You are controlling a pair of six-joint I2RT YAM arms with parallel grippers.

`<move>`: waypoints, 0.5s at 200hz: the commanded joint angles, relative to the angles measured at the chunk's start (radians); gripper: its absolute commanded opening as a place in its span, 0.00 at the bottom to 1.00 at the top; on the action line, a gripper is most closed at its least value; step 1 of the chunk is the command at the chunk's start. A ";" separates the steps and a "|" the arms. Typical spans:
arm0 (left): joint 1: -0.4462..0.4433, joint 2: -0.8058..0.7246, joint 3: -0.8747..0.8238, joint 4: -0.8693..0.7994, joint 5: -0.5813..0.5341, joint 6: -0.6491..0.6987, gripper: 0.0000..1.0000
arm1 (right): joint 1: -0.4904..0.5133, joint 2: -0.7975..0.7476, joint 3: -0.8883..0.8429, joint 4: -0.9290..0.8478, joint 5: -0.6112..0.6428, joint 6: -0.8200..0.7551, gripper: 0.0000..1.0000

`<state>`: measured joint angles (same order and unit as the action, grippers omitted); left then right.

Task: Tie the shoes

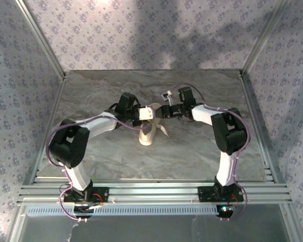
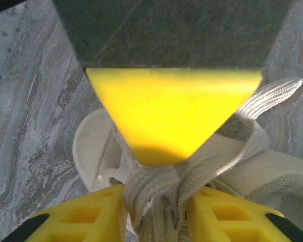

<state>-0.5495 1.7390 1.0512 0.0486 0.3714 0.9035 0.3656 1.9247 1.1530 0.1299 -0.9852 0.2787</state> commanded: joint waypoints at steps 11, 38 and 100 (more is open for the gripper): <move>0.010 -0.035 0.019 -0.019 0.035 0.001 0.33 | 0.004 0.005 0.031 -0.036 -0.030 -0.037 0.41; 0.011 -0.032 0.025 -0.018 0.040 -0.005 0.34 | 0.006 0.006 0.031 -0.042 -0.039 -0.050 0.40; 0.018 -0.020 0.053 -0.059 0.076 -0.023 0.34 | 0.013 0.009 0.073 -0.052 -0.074 -0.102 0.41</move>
<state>-0.5407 1.7390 1.0641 0.0265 0.3904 0.8951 0.3702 1.9285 1.1999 0.1009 -1.0180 0.2268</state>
